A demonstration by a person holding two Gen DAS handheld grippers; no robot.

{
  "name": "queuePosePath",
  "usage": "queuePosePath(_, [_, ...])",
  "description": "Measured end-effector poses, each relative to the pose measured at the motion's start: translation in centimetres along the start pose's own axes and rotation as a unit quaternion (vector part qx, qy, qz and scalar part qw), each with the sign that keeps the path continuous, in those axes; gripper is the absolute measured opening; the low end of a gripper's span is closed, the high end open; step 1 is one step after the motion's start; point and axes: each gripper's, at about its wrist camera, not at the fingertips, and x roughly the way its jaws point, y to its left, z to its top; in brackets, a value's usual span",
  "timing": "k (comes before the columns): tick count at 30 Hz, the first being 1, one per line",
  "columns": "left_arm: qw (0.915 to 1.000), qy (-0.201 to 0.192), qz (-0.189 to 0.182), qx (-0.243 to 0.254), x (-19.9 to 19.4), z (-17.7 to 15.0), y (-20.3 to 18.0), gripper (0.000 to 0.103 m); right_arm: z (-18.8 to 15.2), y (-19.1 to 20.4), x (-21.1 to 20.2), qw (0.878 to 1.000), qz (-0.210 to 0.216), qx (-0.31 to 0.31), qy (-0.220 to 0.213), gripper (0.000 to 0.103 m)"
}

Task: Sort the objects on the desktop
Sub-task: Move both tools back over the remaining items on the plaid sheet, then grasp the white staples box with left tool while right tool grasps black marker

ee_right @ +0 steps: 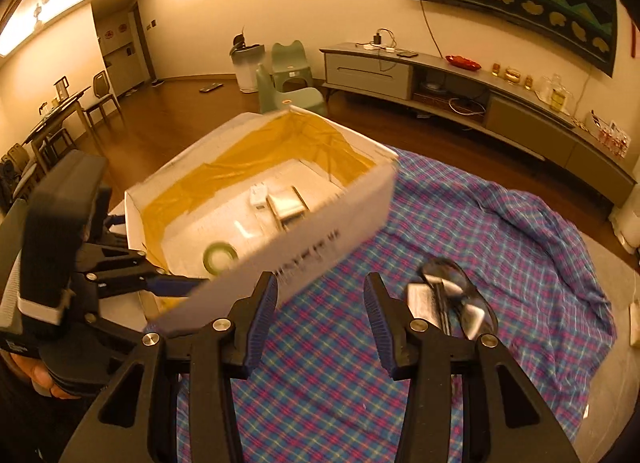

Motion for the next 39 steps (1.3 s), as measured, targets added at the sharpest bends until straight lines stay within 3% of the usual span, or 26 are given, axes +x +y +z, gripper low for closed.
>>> queuePosePath(6, [0.9986, -0.034, 0.032, -0.024, -1.6, 1.0, -0.3, 0.051, -2.5, -2.6, -1.1, 1.0, 0.003, 0.022, -0.004, 0.047])
queuePosePath(12, [0.9958, -0.087, -0.006, -0.028, -3.4, 2.2, -2.5, 0.051, -5.0, -5.4, -1.8, 0.999, 0.0, 0.052, -0.017, 0.049])
queuePosePath(19, [0.9977, -0.059, -0.024, -0.02, 0.3, 4.0, -5.8, 0.051, -7.0, -10.2, -1.6, 0.994, -0.022, 0.107, -0.014, 0.049])
queuePosePath(21, [0.998, -0.049, -0.026, -0.031, 1.8, 4.5, -6.0, 0.051, -7.9, -11.5, -0.5, 0.993, -0.036, 0.11, 0.007, 0.049])
queuePosePath(27, [0.9983, -0.02, -0.005, -0.055, 6.1, 6.6, -6.2, 0.051, -9.4, -12.8, 2.9, 0.994, -0.014, 0.101, 0.037, 0.046])
queuePosePath(32, [0.9966, -0.009, 0.007, -0.082, 8.4, 7.2, -5.6, 0.051, -8.1, -12.2, 6.4, 0.997, -0.014, 0.06, 0.043, 0.041])
queuePosePath(35, [0.9962, -0.006, 0.0, -0.087, 9.2, 7.1, -5.2, 0.051, -7.8, -12.2, 8.7, 0.997, -0.017, 0.054, 0.054, 0.032])
queuePosePath(37, [0.9957, -0.01, -0.007, -0.092, 9.6, 7.3, -5.0, 0.051, -7.8, -12.5, 10.3, 0.996, -0.029, 0.048, 0.068, 0.019])
queuePosePath(39, [0.9955, -0.011, -0.01, -0.093, 10.0, 7.5, -5.0, 0.051, -7.5, -13.2, 10.5, 0.996, -0.02, 0.06, 0.065, 0.018])
